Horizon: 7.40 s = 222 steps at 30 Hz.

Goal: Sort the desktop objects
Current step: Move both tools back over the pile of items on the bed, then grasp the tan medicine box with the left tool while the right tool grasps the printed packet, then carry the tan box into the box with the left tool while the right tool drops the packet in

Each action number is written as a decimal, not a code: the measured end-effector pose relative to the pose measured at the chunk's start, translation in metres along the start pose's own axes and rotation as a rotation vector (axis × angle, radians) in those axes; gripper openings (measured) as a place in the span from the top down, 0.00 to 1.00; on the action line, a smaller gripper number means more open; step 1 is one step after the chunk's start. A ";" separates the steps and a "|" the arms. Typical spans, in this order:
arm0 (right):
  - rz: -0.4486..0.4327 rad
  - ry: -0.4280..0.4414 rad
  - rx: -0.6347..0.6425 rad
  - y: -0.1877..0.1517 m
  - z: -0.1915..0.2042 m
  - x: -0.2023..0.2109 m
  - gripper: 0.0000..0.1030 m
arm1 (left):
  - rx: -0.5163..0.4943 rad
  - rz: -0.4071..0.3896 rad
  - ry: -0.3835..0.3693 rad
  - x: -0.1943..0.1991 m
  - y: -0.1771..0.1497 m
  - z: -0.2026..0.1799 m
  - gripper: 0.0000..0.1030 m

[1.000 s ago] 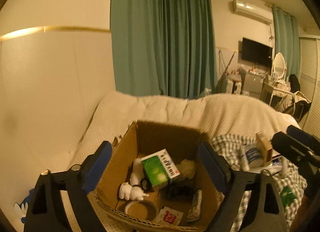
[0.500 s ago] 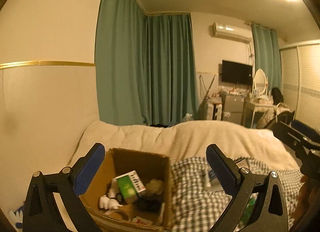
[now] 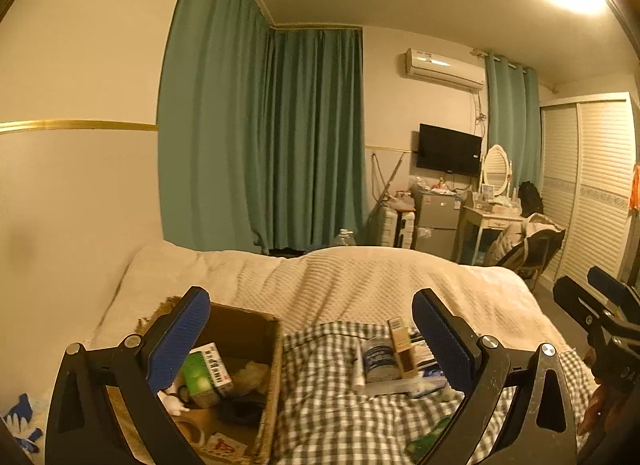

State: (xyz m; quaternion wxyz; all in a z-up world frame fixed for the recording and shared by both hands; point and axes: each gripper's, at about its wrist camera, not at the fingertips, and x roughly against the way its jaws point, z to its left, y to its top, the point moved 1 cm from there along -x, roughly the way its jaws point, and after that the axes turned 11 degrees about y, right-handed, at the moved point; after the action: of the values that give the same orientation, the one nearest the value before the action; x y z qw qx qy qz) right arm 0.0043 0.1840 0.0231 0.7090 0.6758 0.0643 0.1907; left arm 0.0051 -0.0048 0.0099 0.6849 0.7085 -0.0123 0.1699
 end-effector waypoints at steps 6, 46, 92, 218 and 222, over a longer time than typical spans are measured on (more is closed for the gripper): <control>-0.019 -0.047 -0.008 0.003 -0.029 0.011 0.00 | 0.000 0.015 -0.002 -0.018 0.000 -0.020 0.00; 0.262 -0.039 -0.151 -0.070 -0.162 -0.136 0.00 | -0.290 0.255 -0.066 -0.185 -0.074 -0.154 0.00; 0.412 -0.058 -0.167 -0.122 -0.126 -0.182 0.82 | -0.315 0.310 -0.214 -0.161 -0.094 -0.159 0.71; 0.111 0.026 0.093 -0.009 0.108 -0.121 0.00 | -0.026 0.014 0.110 -0.032 -0.021 0.109 0.00; 0.102 0.009 0.054 -0.005 0.083 -0.105 0.00 | -0.051 0.005 0.092 -0.023 -0.021 0.084 0.00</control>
State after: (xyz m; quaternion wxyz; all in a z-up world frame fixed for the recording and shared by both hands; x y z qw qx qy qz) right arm -0.0626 0.0687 0.0074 0.6796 0.6963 0.0378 0.2278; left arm 0.0070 -0.0903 -0.0167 0.7022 0.6821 0.0128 0.2037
